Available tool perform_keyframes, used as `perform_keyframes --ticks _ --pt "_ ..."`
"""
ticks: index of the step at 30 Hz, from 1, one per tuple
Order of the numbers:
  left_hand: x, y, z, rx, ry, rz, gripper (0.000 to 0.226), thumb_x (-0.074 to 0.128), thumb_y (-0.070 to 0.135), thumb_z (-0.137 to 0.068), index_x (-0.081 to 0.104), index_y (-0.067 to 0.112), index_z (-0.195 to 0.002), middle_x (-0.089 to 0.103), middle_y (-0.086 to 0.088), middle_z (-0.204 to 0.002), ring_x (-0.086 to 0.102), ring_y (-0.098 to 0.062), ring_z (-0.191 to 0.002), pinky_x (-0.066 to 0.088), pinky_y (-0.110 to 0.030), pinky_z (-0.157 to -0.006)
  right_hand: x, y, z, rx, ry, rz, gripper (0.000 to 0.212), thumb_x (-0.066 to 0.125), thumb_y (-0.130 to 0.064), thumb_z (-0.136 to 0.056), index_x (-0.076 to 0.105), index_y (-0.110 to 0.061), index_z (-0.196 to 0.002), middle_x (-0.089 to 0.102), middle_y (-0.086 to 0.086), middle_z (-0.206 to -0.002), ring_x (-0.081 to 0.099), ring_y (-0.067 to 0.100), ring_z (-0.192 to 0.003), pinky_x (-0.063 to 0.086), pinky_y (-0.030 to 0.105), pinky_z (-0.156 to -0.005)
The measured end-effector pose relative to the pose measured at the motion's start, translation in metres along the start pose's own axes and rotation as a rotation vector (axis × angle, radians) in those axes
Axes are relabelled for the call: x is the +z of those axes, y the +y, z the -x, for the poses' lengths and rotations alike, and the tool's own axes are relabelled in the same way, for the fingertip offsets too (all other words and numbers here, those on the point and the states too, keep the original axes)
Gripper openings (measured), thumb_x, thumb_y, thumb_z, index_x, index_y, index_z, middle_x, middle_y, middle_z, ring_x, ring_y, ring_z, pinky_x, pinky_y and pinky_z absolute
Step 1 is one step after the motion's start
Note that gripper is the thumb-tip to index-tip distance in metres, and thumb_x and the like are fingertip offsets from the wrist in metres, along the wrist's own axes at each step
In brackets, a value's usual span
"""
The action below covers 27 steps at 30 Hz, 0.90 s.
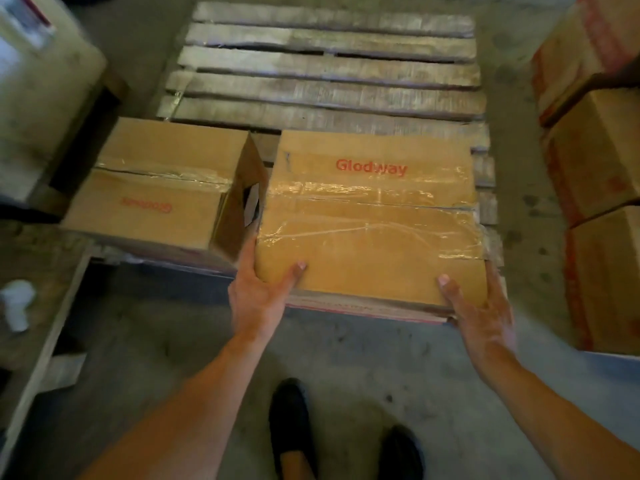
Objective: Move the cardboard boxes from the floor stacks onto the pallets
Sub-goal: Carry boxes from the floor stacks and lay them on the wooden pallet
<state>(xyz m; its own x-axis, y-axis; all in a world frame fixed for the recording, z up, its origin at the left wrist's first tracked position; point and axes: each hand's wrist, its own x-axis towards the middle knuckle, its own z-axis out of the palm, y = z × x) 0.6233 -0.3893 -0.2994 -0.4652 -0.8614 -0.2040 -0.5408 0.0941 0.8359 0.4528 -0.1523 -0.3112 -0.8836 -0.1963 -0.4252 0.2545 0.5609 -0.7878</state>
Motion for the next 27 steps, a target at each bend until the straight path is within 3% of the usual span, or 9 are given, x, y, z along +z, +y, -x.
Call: perform_keyframes --ticks 2,5,7,11,14,18,21,25,27 --pt "-0.008 -0.012 -0.006 -0.029 -0.011 -0.012 0.082 0.077 0.049 -0.08 0.038 0.031 -0.149 0.05 0.026 -0.117 0.05 0.023 -0.094 0.039 0.002 -0.088 0.014 0.01 0.001 0.018 -0.014 0.001 0.087 0.068 -0.088 -0.06 0.029 -0.073 -0.137 0.055 -0.008 -0.141 0.057 0.03 -0.125 0.049 0.062 -0.098" --pt "-0.017 -0.028 -0.02 -0.042 -0.041 -0.028 0.089 0.074 0.057 -0.078 0.032 0.032 -0.153 0.048 0.022 -0.127 0.046 -0.001 -0.117 0.038 -0.031 -0.109 0.034 0.012 0.003 0.061 0.008 0.012 0.091 0.067 -0.091 -0.058 0.026 -0.074 -0.138 0.054 -0.006 -0.143 0.056 0.033 -0.126 0.048 0.065 -0.098" --pt "-0.018 -0.037 -0.034 -0.048 -0.067 -0.01 0.089 0.074 0.053 -0.079 0.031 0.032 -0.154 0.047 0.023 -0.126 0.044 -0.001 -0.116 0.037 -0.023 -0.105 0.046 0.013 0.001 0.075 0.027 0.032 0.094 0.065 -0.092 -0.057 0.024 -0.073 -0.139 0.053 -0.004 -0.145 0.055 0.035 -0.127 0.047 0.066 -0.098" --pt "-0.015 -0.05 -0.063 -0.034 -0.091 0.006 0.09 0.077 0.05 -0.079 0.03 0.032 -0.154 0.047 0.029 -0.119 0.048 0.02 -0.095 0.033 0.008 -0.076 0.069 0.011 -0.007 0.104 0.06 0.023 0.085 0.066 -0.092 -0.056 0.023 -0.082 -0.129 0.046 -0.002 -0.149 0.052 0.036 -0.129 0.047 0.066 -0.098" --pt "-0.011 -0.058 -0.086 -0.002 -0.107 0.042 0.087 0.079 0.047 -0.08 0.034 0.03 -0.152 0.05 0.03 -0.117 0.043 0.036 -0.092 0.035 0.009 -0.072 0.086 0.004 -0.017 0.104 0.08 -0.031 0.077 0.07 -0.088 -0.056 0.03 -0.083 -0.121 0.047 -0.003 -0.147 0.054 0.032 -0.127 0.053 0.061 -0.095" --pt "-0.007 -0.07 -0.11 0.027 -0.109 0.049 0.082 0.078 0.048 -0.08 0.038 0.028 -0.149 0.055 0.017 -0.131 0.049 0.022 -0.107 0.039 0.005 -0.078 0.106 0.0 -0.038 0.071 0.08 -0.01 0.085 0.067 -0.09 -0.057 0.03 -0.077 -0.132 0.048 -0.005 -0.147 0.052 0.034 -0.129 0.048 0.066 -0.097" --pt "-0.006 -0.081 -0.121 0.04 -0.1 0.061 0.083 0.077 0.052 -0.079 0.038 0.029 -0.148 0.055 0.014 -0.133 0.052 0.011 -0.115 0.041 0.003 -0.082 0.12 0.0 -0.054 0.075 0.072 0.015 0.072 0.064 -0.091 -0.058 0.03 -0.083 -0.121 0.049 -0.007 -0.144 0.05 0.033 -0.131 0.048 0.065 -0.098" --pt "-0.007 -0.089 -0.127 0.038 -0.076 0.074 0.082 0.076 0.049 -0.08 0.037 0.031 -0.149 0.053 0.021 -0.131 0.047 0.023 -0.111 0.041 0.003 -0.084 0.133 0.001 -0.065 0.078 0.078 -0.001 0.078 0.065 -0.094 -0.054 0.027 -0.084 -0.122 0.047 -0.007 -0.147 0.049 0.032 -0.133 0.045 0.064 -0.101" --pt "-0.008 -0.092 -0.129 0.031 -0.08 0.074 0.081 0.077 0.047 -0.081 0.037 0.03 -0.15 0.054 0.017 -0.132 0.05 0.02 -0.11 0.041 0.002 -0.085 0.136 0.003 -0.063 0.08 0.066 -0.006 0.077 0.064 -0.094 -0.055 0.026 -0.084 -0.121 0.049 -0.008 -0.144 0.049 0.031 -0.132 0.046 0.063 -0.101"
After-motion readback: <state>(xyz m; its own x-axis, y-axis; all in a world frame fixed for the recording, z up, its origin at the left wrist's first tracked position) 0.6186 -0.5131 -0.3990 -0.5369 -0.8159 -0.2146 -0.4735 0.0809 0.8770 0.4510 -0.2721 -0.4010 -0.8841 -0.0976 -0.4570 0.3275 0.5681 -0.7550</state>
